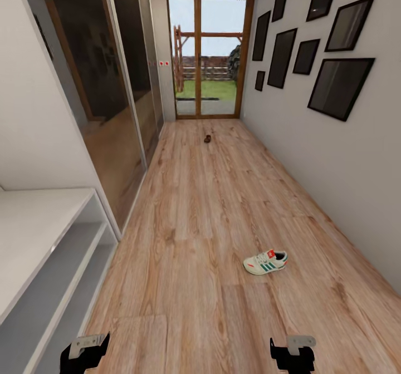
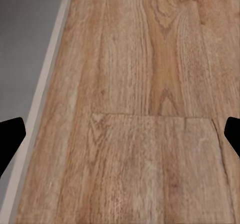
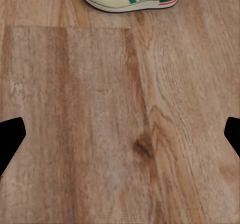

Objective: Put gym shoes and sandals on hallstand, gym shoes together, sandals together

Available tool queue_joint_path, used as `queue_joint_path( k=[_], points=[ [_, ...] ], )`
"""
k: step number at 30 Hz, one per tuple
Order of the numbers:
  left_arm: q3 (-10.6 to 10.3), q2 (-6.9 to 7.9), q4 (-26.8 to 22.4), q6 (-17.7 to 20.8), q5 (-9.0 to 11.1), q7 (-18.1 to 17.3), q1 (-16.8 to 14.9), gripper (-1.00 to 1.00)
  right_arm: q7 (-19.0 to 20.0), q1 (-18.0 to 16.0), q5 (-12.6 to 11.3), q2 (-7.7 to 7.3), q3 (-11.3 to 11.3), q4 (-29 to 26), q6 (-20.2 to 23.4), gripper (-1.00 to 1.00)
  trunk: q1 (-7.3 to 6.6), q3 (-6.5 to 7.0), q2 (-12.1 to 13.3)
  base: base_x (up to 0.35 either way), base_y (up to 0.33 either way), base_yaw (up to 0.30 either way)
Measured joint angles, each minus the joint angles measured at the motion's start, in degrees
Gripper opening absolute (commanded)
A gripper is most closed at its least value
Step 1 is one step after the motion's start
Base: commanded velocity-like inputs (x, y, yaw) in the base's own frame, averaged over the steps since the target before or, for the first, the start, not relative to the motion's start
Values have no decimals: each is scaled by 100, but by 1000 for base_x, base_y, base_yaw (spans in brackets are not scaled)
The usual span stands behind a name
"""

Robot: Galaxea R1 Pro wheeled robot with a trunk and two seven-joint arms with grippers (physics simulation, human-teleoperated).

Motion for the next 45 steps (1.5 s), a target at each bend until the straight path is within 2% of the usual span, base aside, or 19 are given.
queue_joint_path(
  k=[22,33,45],
  points=[
    [3,0,0,-5,6,0,0,100,1,0,0,-3,0,-2,0,100,-1,0,0,324,2,0],
    [7,0,-1,-5,6,0,0,100,4,0,0,0,1,-2,1,100,-1,0,0,325,95,0],
    [10,0,-110,-3,6,1,6,100,3,0,0,-4,0,-1,1,100,1,0,0,119,71,0]
  ],
)
